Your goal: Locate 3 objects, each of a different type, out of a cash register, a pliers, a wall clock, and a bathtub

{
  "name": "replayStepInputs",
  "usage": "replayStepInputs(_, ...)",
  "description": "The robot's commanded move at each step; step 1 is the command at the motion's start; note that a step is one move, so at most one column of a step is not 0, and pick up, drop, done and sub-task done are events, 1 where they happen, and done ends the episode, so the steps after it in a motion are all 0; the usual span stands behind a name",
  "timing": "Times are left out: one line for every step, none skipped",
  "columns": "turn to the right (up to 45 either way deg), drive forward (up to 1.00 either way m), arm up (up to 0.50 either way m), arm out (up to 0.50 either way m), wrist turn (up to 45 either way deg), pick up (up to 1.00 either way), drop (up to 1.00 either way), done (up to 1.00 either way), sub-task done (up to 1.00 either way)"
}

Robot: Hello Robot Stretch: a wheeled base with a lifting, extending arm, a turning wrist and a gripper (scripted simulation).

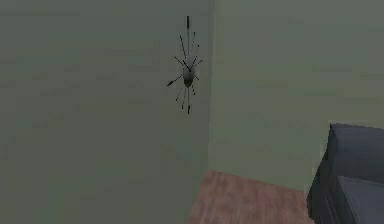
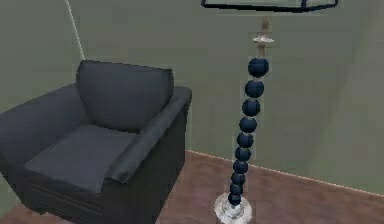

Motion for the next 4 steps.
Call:
replayStepInputs(0.0, 0.0, 0.0, 0.0, 0.0, 0.0, 0.0, 0.0, 1.0)
replayStepInputs(-45.0, 0.0, 0.0, 0.0, 0.0, 0.0, 0.0, 0.0, 0.0)
replayStepInputs(-45.0, 0.0, 0.0, 0.0, 0.0, 0.0, 0.0, 0.0, 0.0)
replayStepInputs(-45.0, 0.0, 0.0, 0.0, 0.0, 0.0, 0.0, 0.0, 0.0)
